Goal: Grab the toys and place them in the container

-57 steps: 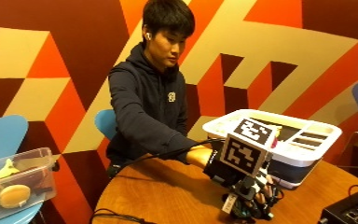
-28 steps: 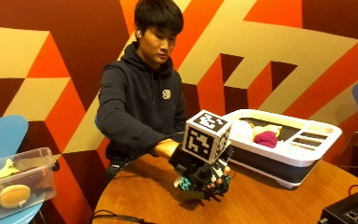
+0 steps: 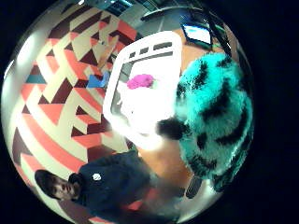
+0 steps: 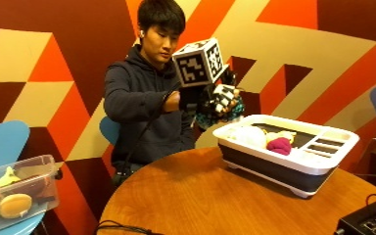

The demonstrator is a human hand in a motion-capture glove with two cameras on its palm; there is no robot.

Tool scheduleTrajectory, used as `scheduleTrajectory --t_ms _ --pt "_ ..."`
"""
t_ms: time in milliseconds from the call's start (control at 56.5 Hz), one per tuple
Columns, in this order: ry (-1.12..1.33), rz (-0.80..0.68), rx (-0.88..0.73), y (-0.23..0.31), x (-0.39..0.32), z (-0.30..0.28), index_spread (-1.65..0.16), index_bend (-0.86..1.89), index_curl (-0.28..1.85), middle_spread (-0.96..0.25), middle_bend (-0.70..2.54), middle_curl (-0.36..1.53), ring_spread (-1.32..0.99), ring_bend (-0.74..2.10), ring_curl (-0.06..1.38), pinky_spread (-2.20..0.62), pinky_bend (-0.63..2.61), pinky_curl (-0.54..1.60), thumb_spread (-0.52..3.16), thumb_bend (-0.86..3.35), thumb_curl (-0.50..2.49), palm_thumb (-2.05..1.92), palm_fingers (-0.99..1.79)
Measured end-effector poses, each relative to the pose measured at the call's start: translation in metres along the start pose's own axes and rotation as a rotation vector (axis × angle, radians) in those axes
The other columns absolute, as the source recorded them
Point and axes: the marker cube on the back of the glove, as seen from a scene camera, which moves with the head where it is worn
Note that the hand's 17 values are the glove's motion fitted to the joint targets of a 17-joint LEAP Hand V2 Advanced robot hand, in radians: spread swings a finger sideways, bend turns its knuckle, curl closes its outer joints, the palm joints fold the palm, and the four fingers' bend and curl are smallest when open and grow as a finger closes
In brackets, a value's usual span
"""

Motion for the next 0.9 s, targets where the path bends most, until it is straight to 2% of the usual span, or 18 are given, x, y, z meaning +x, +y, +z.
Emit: scheduleTrajectory --t_ms 142,301,407,513,548,619,743,902 --pt "-0.052 -0.053 0.082 -0.024 -0.045 -0.025 -0.63 0.61 0.41 -0.26 1.12 0.99 -0.42 1.47 0.77 -0.49 1.06 0.69 0.17 0.33 1.04 0.9 0.76" --pt "-0.142 -0.095 0.138 -0.049 -0.088 -0.014 -0.69 0.67 0.52 -0.27 1.17 1.04 -0.41 1.49 0.78 -0.48 1.11 0.72 0.14 0.33 1.09 0.83 0.68" --pt "-0.255 -0.129 0.134 -0.07 -0.118 0.008 -0.6 0.54 0.57 -0.26 1.07 0.99 -0.39 1.4 0.75 -0.46 1.17 0.71 0.22 0.24 1.07 0.74 0.5" --pt "-0.304 -0.178 0.009 -0.079 -0.142 0.029 -0.46 0.35 0.55 -0.23 0.87 0.9 -0.37 1.3 0.67 -0.42 1.21 0.65 0.48 0.18 1.03 0.66 0.41" --pt "-0.279 -0.187 -0.025 -0.081 -0.149 0.037 -0.41 0.35 0.57 -0.2 0.76 0.86 -0.34 1.17 0.65 -0.35 1.16 0.66 0.62 0.16 0.99 0.58 0.05" --pt "-0.223 -0.193 -0.03 -0.084 -0.155 0.043 -0.34 0.33 0.56 -0.15 0.58 0.77 -0.27 0.92 0.58 -0.24 1.12 0.62 0.8 0.08 0.9 0.46 -0.28" --pt "-0.25 -0.183 -0.003 -0.082 -0.152 0.035 -0.26 0.27 0.51 -0.09 0.39 0.66 -0.2 0.67 0.45 -0.12 0.96 0.52 1.0 0.0 0.76 0.36 -0.21" --pt "-0.241 -0.147 0.037 -0.068 -0.135 0.009 -0.22 0.19 0.49 -0.05 0.26 0.58 -0.15 0.52 0.39 -0.05 0.84 0.45 1.14 -0.02 0.63 0.32 -0.13"
